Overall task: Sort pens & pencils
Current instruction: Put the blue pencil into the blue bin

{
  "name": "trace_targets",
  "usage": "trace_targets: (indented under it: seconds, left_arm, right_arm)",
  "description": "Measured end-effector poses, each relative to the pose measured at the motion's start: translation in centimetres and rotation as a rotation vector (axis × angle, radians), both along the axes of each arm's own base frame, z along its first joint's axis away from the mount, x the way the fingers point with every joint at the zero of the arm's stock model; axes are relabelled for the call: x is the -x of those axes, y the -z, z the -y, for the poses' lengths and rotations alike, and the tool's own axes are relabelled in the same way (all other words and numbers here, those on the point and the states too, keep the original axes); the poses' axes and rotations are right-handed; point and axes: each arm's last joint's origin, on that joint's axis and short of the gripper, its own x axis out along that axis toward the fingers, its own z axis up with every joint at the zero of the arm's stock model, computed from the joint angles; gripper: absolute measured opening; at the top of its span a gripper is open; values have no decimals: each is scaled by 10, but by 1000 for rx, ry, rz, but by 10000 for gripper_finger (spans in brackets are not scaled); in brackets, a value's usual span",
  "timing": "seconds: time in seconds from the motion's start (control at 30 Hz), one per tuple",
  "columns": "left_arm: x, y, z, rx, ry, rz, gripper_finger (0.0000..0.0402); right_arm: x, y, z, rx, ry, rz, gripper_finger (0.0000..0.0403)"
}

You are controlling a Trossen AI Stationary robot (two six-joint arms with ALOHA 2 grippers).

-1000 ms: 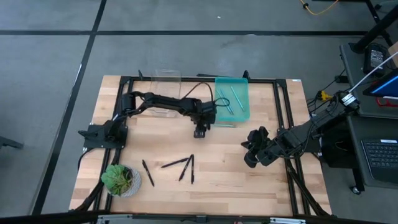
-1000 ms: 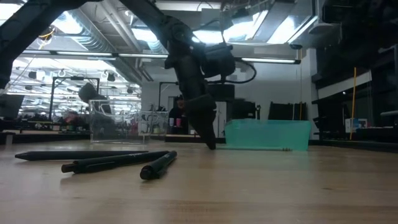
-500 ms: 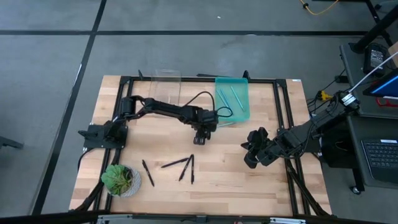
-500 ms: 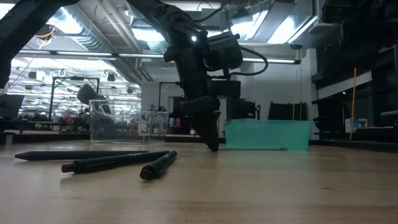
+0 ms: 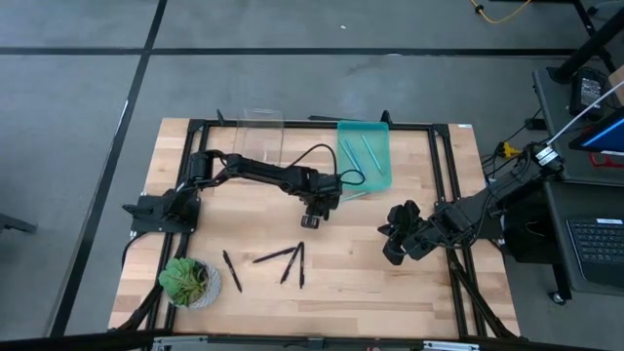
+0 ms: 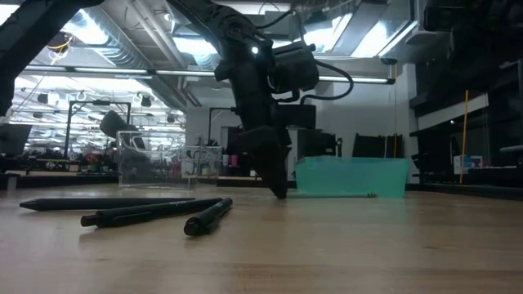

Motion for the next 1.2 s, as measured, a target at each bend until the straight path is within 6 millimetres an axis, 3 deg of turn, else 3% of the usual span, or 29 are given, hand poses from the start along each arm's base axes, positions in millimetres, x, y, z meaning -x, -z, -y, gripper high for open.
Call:
trace_targets:
  seconds: [0.27, 0.6, 1.0, 1.2]
  left_arm:
    - [1, 0, 4, 12, 35, -15, 45]
    - [1, 1, 17, -16, 85, -27, 6]
    - [1, 1, 19, -25, 69, -29, 33]
    - [1, 1, 19, -30, 85, -29, 10]
  right_arm:
    - [0, 0, -1, -13, -10, -9, 6]
    - [0, 0, -1, -13, -10, -9, 6]
    - [0, 0, -1, -14, -11, -10, 6]
    - [0, 0, -1, -14, -11, -10, 6]
